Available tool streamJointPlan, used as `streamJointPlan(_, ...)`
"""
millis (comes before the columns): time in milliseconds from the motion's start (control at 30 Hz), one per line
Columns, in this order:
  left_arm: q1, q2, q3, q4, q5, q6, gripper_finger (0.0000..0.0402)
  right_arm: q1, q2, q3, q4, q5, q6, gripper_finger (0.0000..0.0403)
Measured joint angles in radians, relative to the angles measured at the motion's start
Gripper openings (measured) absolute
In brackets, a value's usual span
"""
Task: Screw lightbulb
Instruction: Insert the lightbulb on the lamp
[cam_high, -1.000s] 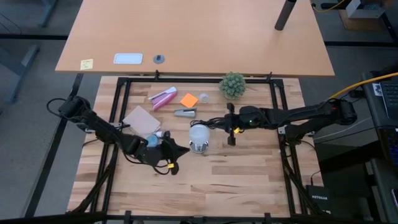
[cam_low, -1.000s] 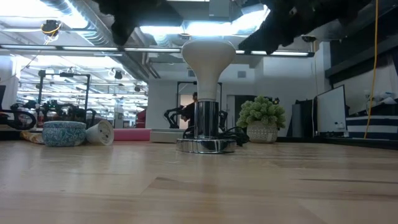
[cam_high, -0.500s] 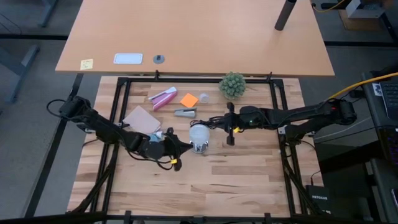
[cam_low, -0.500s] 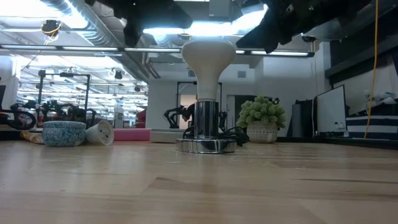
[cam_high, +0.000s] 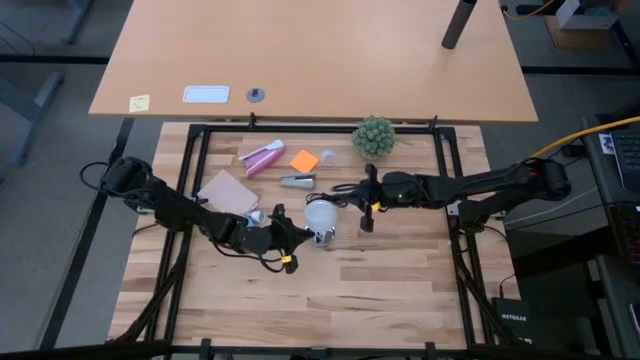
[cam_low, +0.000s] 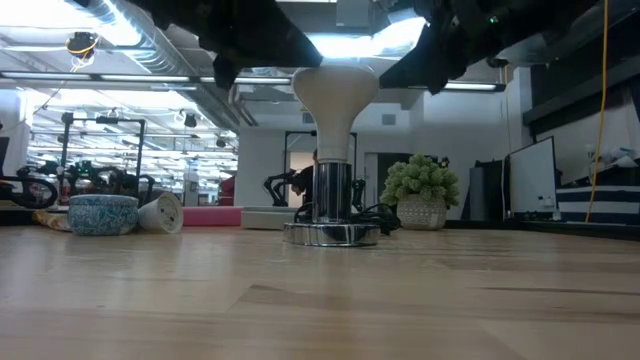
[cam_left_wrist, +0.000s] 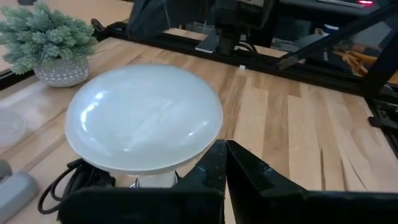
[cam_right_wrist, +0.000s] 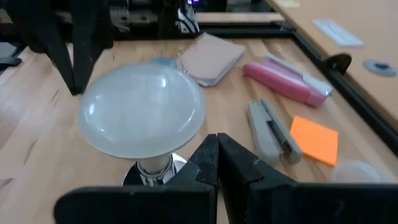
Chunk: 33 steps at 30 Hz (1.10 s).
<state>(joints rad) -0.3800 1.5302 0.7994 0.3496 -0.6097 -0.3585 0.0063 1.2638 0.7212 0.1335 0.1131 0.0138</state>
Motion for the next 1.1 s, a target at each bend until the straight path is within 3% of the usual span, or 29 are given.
streamJointPlan(400, 0.003, -0.001, 0.000, -0.022, -0.001, 0.016, 0.0001, 0.000, 0.038, 0.000, 0.037, -0.030, 0.002, 0.0009)
streamJointPlan(700, 0.003, -0.001, 0.000, -0.027, -0.008, 0.005, 0.0001, 0.000, 0.038, 0.000, 0.028, -0.130, 0.008, 0.0009)
streamJointPlan(1100, 0.003, -0.001, 0.000, -0.026, -0.033, 0.007, 0.0001, 0.001, 0.048, 0.000, 0.039, -0.101, 0.007, 0.0009)
